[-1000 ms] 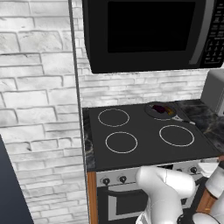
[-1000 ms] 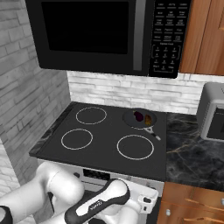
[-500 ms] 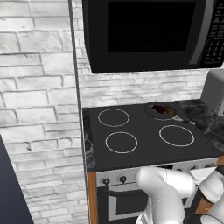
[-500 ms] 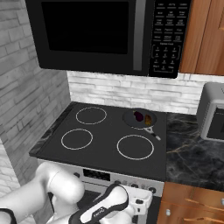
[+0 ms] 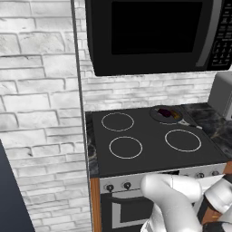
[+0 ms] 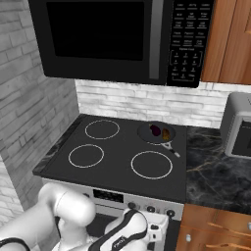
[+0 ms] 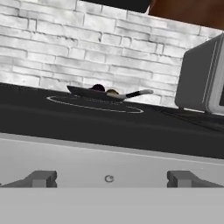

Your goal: Put the sweet potato and eggplant in the pan. Then turn on the rear right burner and set the heat to medium.

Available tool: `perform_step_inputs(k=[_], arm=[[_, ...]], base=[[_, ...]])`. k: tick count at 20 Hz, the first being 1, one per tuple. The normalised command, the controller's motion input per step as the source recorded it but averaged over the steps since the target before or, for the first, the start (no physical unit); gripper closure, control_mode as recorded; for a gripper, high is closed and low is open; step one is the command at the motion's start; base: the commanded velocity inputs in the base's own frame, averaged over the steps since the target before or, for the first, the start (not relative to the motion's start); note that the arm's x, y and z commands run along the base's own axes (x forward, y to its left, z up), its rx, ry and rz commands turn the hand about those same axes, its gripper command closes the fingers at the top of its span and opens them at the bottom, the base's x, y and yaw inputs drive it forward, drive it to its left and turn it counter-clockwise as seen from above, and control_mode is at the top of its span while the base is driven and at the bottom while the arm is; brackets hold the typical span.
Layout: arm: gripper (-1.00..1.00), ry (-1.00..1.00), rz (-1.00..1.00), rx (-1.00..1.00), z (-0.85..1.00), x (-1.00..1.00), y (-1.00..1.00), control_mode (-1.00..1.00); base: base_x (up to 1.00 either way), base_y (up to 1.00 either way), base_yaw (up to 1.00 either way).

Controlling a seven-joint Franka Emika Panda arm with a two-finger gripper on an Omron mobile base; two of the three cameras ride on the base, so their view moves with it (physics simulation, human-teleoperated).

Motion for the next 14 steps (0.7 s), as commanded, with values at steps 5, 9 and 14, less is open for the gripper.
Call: perform_step_inputs(k=[5,9,14], arm=[[-1.00,0.00,0.00,0.00,-0.29,0.00,0.00,-1.00],[-1.00,0.01,0.00,0.06,-0.12,0.00,0.00,-1.00],[-1.00,0.01,0.00,0.11,-0.10,0.00,-0.04,-1.00]], base=[[0.00,0.00,0.00],[0.00,0.00,0.00],[0.00,0.00,0.00]])
